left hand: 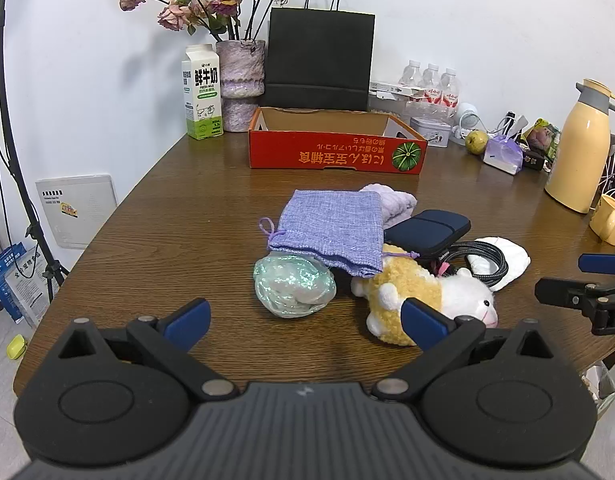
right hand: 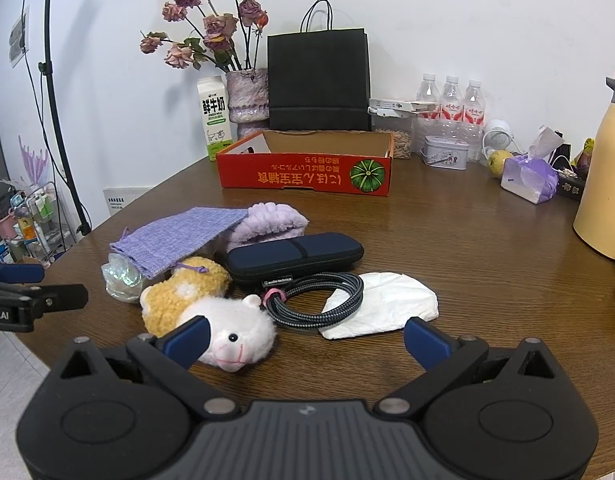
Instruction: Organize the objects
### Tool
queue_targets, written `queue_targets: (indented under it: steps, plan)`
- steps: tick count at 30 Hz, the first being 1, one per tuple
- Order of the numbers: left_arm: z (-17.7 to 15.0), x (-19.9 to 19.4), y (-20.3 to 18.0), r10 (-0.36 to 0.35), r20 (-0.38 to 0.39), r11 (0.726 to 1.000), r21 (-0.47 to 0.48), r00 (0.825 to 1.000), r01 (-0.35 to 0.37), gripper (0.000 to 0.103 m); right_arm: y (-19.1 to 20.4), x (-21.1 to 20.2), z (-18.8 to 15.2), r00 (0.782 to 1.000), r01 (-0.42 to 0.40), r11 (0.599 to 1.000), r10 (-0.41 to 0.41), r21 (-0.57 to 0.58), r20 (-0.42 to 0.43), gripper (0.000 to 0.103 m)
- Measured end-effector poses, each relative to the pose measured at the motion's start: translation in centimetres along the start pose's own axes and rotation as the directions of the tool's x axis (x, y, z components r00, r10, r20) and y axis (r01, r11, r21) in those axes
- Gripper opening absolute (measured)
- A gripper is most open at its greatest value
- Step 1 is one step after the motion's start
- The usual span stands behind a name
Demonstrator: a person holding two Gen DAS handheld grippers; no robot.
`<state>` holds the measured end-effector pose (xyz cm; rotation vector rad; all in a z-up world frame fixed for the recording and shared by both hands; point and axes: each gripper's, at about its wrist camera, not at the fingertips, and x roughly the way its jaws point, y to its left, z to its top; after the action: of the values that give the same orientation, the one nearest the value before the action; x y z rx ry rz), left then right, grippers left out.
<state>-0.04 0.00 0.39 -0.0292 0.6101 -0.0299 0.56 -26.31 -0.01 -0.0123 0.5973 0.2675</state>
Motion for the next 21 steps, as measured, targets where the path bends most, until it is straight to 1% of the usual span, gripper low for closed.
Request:
queue_targets:
  steps: [21]
  plan:
    - [-0.03,0.04,0.12,0.001,0.001,1.000,-0.001,1.000,-0.001,0.103,-0.03,0.02,-0.02,1.000,-0.001,1.000,0.001,0.000,-0.002,0.103]
